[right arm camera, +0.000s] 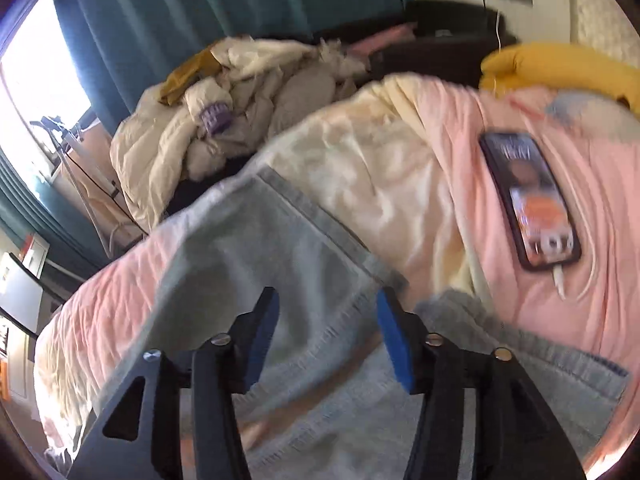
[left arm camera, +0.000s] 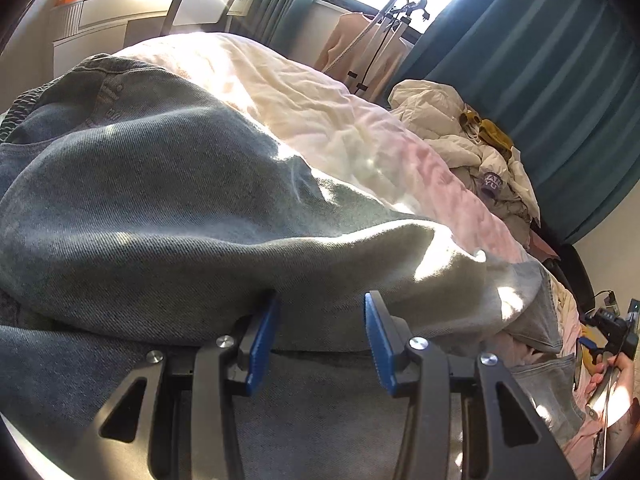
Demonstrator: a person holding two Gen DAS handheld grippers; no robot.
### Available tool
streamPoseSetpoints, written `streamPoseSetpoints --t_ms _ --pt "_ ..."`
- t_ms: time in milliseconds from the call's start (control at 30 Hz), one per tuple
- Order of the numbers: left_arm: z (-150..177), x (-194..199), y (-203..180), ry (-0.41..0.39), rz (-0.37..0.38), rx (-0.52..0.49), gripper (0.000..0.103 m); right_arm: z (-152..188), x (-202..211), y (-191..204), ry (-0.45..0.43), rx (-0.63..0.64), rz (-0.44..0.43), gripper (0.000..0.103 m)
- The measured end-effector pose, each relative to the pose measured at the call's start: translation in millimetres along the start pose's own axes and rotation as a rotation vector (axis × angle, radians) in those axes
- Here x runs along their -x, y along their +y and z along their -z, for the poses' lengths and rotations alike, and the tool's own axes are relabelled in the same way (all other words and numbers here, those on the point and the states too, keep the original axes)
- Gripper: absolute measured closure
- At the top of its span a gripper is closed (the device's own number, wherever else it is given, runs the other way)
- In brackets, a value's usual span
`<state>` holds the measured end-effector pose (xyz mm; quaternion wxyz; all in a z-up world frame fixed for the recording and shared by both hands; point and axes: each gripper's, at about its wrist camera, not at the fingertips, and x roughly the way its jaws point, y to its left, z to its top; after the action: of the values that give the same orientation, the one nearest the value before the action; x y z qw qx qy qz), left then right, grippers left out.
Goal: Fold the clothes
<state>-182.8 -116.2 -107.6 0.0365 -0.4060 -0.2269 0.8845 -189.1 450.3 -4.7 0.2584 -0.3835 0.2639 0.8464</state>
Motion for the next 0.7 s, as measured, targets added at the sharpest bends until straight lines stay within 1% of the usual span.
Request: streamPoseSetpoints --t_ms 33,67,100,167,200,233,267,367,400,433,467,500,533,567,600,667,700 --pt "-0.2 -0.6 0.8 0.001 0.002 0.006 0.059 -2.3 -1.7 4.4 0.007 0.011 -0.028 0.039" --pt "-0.4 -1.1 1.6 0.002 0.005 0.012 0.059 -5.7 -9.2 18.7 0.038 0.027 -0.064 0.036" --pt "-0.6 -1.7 2.5 0.002 0.007 0.019 0.059 -7.6 -22.7 35.5 0.097 0.037 -0.1 0.032" --pt "-0.4 -1.8 3.3 0.001 0.014 0.024 0.059 -6.1 -50.8 64.7 0.224 0.032 -0.163 0.032" --pt "-0.2 -1.9 4.0 -0.001 0.018 0.025 0.059 -3.9 -66.1 76.4 0.278 0.009 -0.173 0.032" --pt "0.0 -2.3 3.9 -0.006 0.017 0.019 0.059 -3.1 -81.0 87.5 0.316 -0.011 -0.168 0.032" --pt "0.3 -2.9 3.6 -0.011 0.015 0.012 0.059 -2.8 -92.7 97.9 0.331 -0.015 -0.152 0.032" --pt "0.4 -5.6 1.4 -0.023 0.003 -0.014 0.059 -0.1 -114.7 123.3 0.31 0.064 -0.035 0.035" --pt "0.2 -6.5 1.5 -0.028 0.004 -0.015 0.059 1.1 -121.2 125.2 0.31 0.065 -0.001 0.04" --pt "-0.6 -7.2 1.3 -0.032 0.005 -0.017 0.059 2.2 -127.2 126.7 0.31 0.062 0.032 0.049" --pt "-1.5 -7.8 1.0 -0.037 0.005 -0.02 0.059 2.4 -129.9 126.3 0.311 0.048 0.056 0.053" --pt "-2.3 -8.2 0.8 -0.039 0.005 -0.022 0.059 1.0 -127.6 127.6 0.307 0.052 0.059 0.065" --pt "-2.8 -8.2 1.0 -0.042 0.01 -0.019 0.059 -0.5 -125.4 128.9 0.303 0.055 0.063 0.087" --pt "-2.9 -7.4 1.7 -0.046 0.017 -0.013 0.059 -2.3 -122.2 129.9 0.298 0.057 0.064 0.094" --pt "-3.1 -6.4 2.6 -0.049 0.026 -0.009 0.059 -6.2 -114.1 128.9 0.287 0.052 0.052 0.098" --pt "-4.2 -3.4 3.3 -0.059 0.042 -0.005 0.059 -14.2 -97.1 127.4 0.262 0.042 0.026 0.1" --pt "-4.9 -1.0 3.7 -0.066 0.052 0.001 0.059 -19.6 -84.9 128.6 0.241 0.044 -0.008 0.1"
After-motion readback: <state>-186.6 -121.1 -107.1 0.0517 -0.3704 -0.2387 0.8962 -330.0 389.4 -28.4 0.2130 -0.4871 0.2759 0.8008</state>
